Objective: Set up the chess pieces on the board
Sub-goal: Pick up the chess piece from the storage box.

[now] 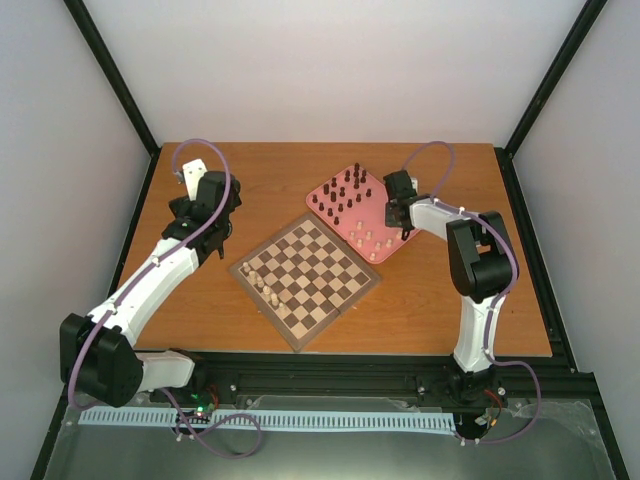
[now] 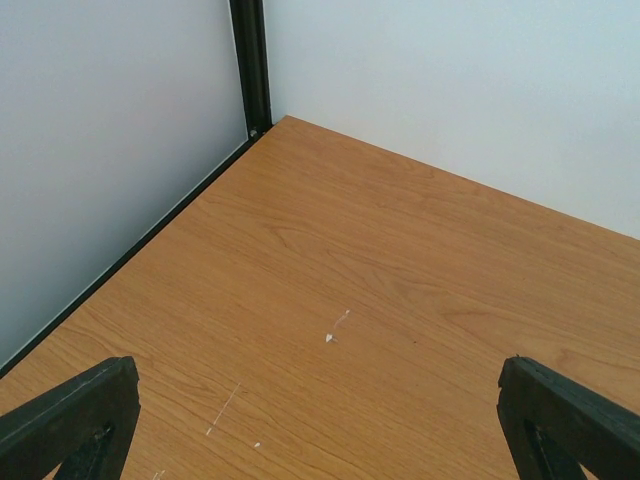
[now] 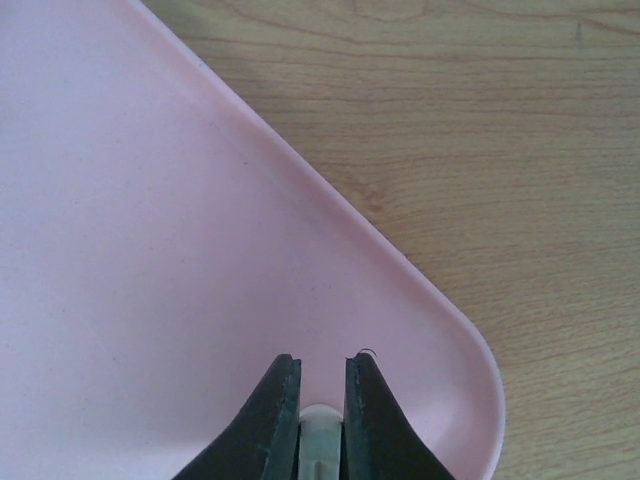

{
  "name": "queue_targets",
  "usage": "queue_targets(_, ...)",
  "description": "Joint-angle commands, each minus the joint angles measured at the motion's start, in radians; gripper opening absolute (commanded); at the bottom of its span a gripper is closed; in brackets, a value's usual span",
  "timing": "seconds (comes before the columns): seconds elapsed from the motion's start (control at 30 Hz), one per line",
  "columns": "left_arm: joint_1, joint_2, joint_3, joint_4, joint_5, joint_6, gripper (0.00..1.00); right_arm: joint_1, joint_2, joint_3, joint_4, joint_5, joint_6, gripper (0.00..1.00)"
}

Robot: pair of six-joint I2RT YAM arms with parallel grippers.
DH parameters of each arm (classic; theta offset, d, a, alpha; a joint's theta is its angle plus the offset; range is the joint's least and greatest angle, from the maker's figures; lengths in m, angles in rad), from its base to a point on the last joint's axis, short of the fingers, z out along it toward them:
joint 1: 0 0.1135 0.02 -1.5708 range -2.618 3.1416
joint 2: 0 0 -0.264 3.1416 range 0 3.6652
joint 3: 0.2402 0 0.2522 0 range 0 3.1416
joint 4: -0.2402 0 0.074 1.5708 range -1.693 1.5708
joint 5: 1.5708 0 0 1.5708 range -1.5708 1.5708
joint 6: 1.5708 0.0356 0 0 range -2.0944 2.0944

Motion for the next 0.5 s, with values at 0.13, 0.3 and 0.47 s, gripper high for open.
queue_targets(0.13,0.004,0.005,0.042,0.005,-0.019,0.0,1.0,0.014,-0.136,-0.061,0.079,-0.031,-0.015,0.03)
queue_targets(0.3,0.004,0.013,0.045,0.001,-0.024,0.0,1.0,0.1,-0.285,-0.114,0.093,-0.008,-0.036,0.03)
queue_targets(0.47,0.004,0.004,0.049,-0.004,-0.024,0.002,1.0,0.265,-0.394,-0.165,0.096,-0.051,-0.041,0.03)
